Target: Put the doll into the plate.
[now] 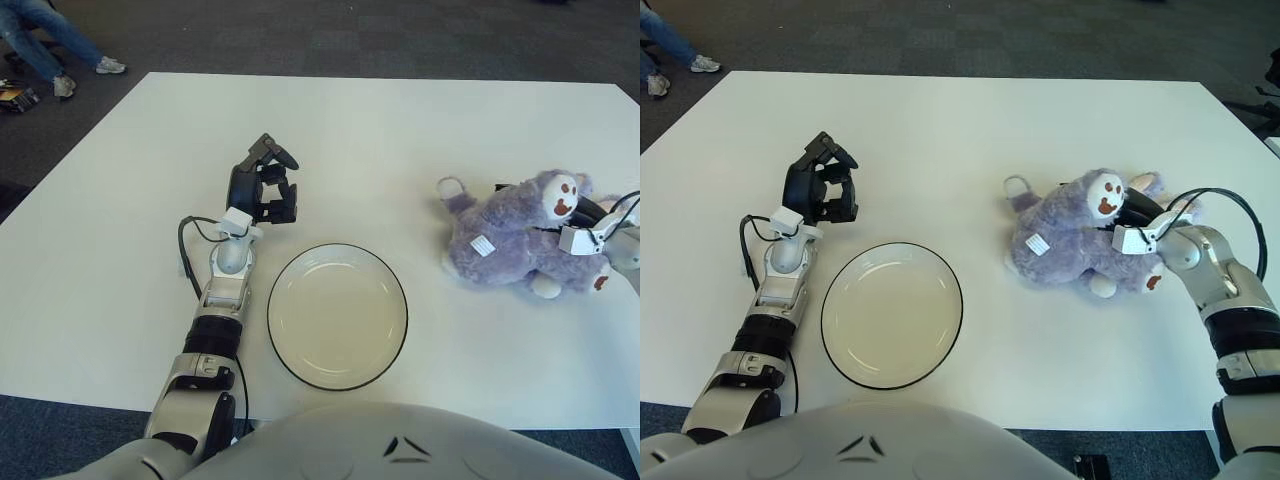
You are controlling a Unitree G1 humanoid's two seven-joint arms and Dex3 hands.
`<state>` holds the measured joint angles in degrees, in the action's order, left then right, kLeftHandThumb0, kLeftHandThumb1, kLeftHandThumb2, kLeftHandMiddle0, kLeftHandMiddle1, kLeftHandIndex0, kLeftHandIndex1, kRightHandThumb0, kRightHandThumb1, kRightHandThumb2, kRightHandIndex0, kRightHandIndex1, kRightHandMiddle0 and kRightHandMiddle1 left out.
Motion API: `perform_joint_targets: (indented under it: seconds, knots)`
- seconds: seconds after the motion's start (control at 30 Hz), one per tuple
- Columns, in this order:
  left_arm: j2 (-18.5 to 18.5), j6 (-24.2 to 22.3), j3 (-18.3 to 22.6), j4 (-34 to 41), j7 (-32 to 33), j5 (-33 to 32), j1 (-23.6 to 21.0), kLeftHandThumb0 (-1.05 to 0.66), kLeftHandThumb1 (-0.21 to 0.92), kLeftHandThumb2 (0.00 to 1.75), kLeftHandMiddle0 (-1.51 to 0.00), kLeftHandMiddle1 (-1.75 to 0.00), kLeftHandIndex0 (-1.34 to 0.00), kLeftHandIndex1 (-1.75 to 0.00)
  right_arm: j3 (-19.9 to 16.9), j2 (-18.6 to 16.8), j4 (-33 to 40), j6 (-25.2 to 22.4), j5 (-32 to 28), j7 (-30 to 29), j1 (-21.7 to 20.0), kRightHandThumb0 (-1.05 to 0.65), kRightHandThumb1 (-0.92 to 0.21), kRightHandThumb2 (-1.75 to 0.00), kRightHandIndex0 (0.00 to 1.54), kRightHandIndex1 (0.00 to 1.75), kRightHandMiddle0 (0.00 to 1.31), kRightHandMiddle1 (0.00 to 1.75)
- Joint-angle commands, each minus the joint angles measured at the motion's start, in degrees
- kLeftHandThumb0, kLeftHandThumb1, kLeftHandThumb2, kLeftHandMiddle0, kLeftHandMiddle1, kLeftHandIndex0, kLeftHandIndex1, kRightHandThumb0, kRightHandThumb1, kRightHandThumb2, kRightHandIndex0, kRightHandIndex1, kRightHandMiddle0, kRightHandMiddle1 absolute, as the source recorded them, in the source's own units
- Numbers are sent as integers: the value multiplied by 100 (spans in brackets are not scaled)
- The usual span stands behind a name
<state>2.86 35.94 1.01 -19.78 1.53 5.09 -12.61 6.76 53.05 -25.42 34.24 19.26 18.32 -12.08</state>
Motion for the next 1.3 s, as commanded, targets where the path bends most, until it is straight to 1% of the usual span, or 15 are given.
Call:
perform_joint_targets:
  seconds: [0.0,0.13,0.2,0.33,0.53,0.63,0.87,0.93,1.07,1.27]
  knots:
    - [13,-170,-17,-277,43,74,448,-45,42,118,-120,-175,-53,-175,-126,-71,414,-289,-153,163,532,52,-18,-148,72,175,94,175]
    - [55,-330,-17,-258,55,117,431,-45,42,118,-118,-175,-53,-175,-395,-158,853,-478,-381,104,744,53,-17,-149,72,175,94,175]
    - [63,-365,-16,-253,56,120,427,-45,42,118,-117,-175,-53,-175,-456,-177,980,-555,-412,115,799,53,-17,-149,72,175,94,175]
    - [121,-585,-6,-216,49,153,417,-44,43,117,-115,-175,-52,-175,-757,-253,1679,-861,-549,56,1015,53,-17,-149,72,175,94,175]
    - [185,-817,15,-168,53,134,391,-44,44,115,-112,-175,-51,-175,-1033,-452,2324,-1162,-426,-115,1164,53,-17,-149,73,175,94,175]
    - [177,-1008,37,-58,189,212,397,-44,45,115,-112,-175,-51,-175,-1183,-642,2534,-1208,-257,-393,1196,53,-17,-149,73,175,94,175]
    - [204,-1572,41,208,566,554,420,-44,44,116,-114,-175,-52,-175,-1389,-969,2901,-1289,-143,-677,1237,53,-17,-149,73,175,94,175]
    - [204,-1666,36,253,634,612,424,-44,44,116,-115,-175,-52,-175,-1429,-1024,3008,-1331,-128,-697,1264,52,-17,-149,73,175,94,175]
    - [208,-1818,48,275,850,779,401,-45,43,118,-116,-175,-52,-175,-1497,-1228,3485,-1551,-53,-771,1332,52,-17,-149,72,175,94,175]
    - [190,-1950,38,303,939,768,390,-45,42,119,-116,-175,-53,-175,-1568,-1407,3764,-1697,25,-793,1359,52,-17,-149,72,175,92,175]
